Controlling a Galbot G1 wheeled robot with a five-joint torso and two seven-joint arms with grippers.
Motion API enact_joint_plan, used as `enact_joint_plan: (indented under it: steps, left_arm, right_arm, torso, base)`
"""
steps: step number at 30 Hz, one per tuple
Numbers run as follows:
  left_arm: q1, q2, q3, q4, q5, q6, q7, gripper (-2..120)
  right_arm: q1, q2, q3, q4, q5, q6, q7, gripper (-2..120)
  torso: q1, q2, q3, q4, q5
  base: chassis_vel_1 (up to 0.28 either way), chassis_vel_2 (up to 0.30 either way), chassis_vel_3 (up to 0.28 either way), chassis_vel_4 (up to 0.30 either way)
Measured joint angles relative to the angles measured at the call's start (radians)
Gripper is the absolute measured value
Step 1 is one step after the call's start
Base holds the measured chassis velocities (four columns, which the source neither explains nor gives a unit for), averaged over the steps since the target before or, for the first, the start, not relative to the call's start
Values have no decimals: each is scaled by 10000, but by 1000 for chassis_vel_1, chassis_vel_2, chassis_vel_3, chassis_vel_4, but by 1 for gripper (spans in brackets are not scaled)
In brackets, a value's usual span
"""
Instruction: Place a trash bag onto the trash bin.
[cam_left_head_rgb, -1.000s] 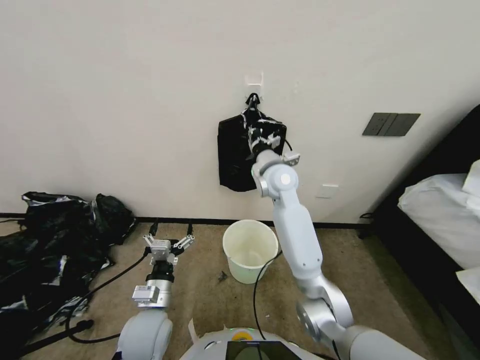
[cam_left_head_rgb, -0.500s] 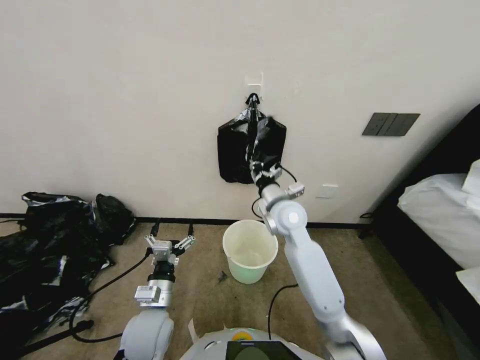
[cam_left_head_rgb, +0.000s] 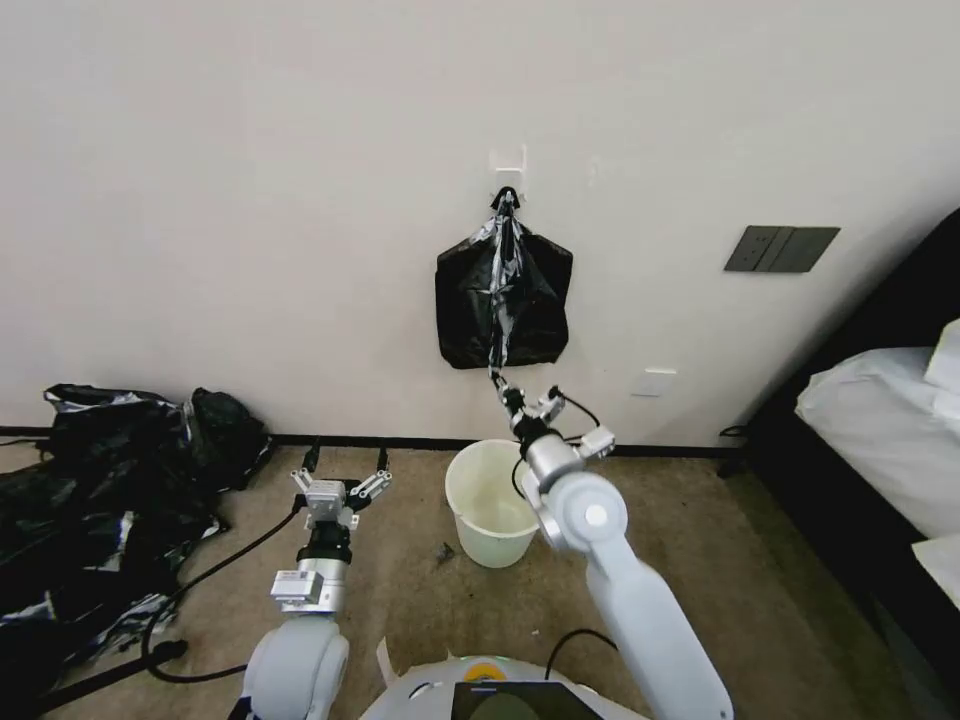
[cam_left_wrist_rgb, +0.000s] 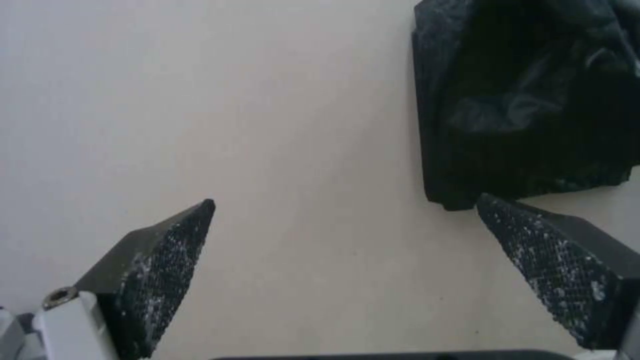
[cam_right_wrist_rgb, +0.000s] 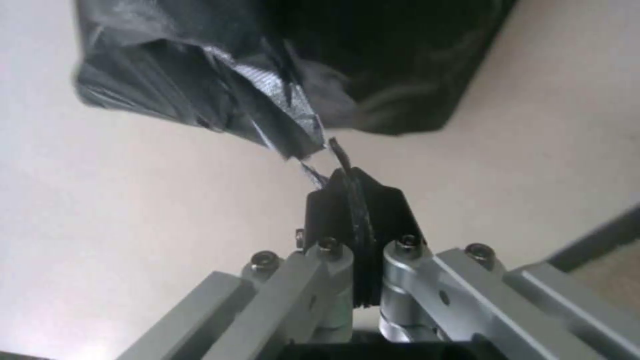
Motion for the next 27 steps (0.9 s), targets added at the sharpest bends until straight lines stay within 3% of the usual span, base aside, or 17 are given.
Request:
enact_joint_plan:
  steps: [10,27]
  left_arm:
    - [-139,76,36,41,-4,34,6,100]
    - [-399,227,102,126,-82,209,19,100]
  right_arm:
    - [-729,64,-411,247,-869,-9,-139,0]
    - [-1604,17,-79,422,-1085,5,-292,0]
  torso:
    - [0,0,0,1,-1]
    - [1,0,0,-1,-1]
  base:
    - [0,0,0,0]
    - [0,0,0,0]
